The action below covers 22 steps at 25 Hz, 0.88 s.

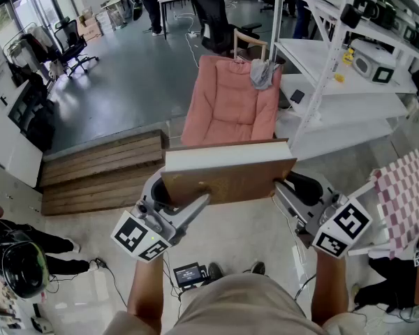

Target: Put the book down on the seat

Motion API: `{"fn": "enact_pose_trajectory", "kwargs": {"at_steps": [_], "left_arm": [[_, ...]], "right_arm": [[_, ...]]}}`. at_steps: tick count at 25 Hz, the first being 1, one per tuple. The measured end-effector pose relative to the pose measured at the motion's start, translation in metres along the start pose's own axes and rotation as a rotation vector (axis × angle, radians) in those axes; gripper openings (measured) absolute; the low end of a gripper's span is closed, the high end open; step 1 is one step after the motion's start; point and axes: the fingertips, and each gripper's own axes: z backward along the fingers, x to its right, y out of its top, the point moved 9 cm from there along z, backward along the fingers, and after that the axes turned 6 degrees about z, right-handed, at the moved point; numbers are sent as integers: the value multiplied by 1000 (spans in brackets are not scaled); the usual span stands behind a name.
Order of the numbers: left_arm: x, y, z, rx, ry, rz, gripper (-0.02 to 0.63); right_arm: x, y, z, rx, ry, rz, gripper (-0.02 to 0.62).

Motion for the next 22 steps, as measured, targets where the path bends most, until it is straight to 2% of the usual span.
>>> {"fn": "enact_pose_trajectory", "kwargs": {"at_steps": [22], "left_arm": [[-55, -1, 23, -7, -49, 28, 350]], "right_arm": [[-27, -6, -49, -27, -58, -11, 86]]}}
